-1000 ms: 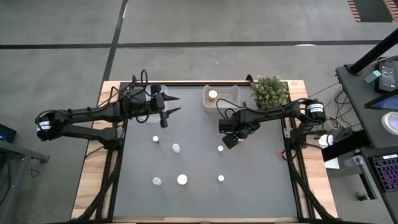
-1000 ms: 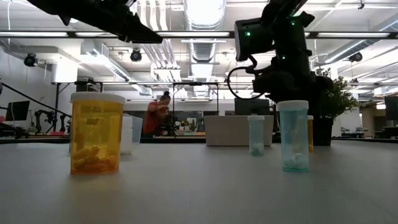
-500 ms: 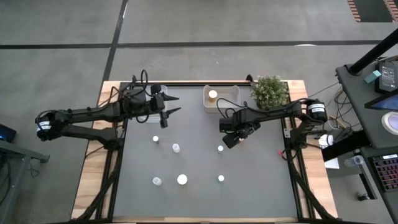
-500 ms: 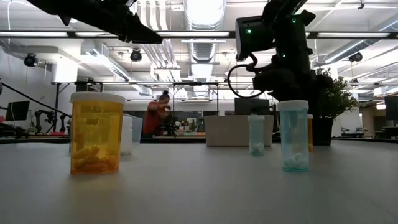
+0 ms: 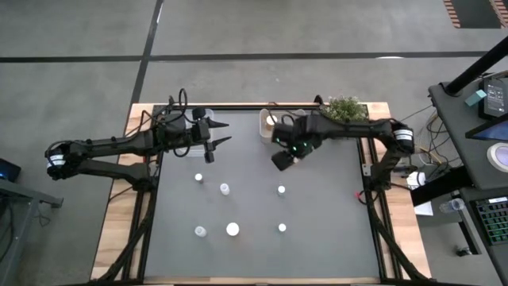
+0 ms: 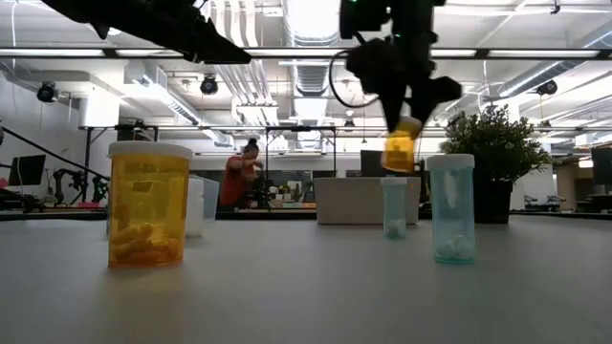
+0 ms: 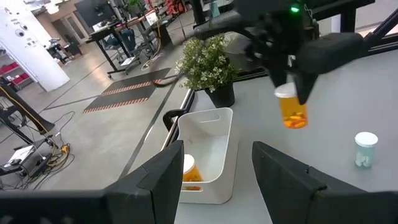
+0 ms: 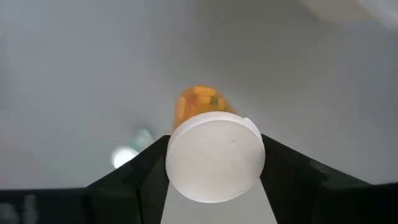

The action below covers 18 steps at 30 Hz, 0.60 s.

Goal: Pick and place medicine bottles into bin by pill shape (circle, oval)
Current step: Put the top orange capsule bottle into the gray bin

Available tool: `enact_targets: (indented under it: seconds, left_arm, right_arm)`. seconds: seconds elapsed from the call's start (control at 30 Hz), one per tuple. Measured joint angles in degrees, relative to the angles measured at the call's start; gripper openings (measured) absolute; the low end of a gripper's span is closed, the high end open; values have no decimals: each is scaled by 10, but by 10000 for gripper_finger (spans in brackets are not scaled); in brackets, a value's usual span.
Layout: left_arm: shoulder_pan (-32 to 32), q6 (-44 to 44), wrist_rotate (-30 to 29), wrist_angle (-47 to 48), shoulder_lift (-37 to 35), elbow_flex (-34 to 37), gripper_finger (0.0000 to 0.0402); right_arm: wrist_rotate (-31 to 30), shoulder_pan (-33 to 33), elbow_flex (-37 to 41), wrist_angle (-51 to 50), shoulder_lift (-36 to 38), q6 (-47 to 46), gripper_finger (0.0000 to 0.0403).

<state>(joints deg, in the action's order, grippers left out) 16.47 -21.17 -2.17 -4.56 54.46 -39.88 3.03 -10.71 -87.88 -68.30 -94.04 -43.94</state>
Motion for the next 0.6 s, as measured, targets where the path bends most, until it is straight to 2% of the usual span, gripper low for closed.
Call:
enact_targets:
  seconds: [0.4, 0.6]
  left_arm:
    - [0, -2, 0, 0, 0, 0, 176]
    - [0, -2, 0, 0, 0, 0, 176]
  right_arm:
    - [-7, -94, -229, -78, -124, 202, 209]
    - [-106, -142, -333, -165, -201, 303, 209]
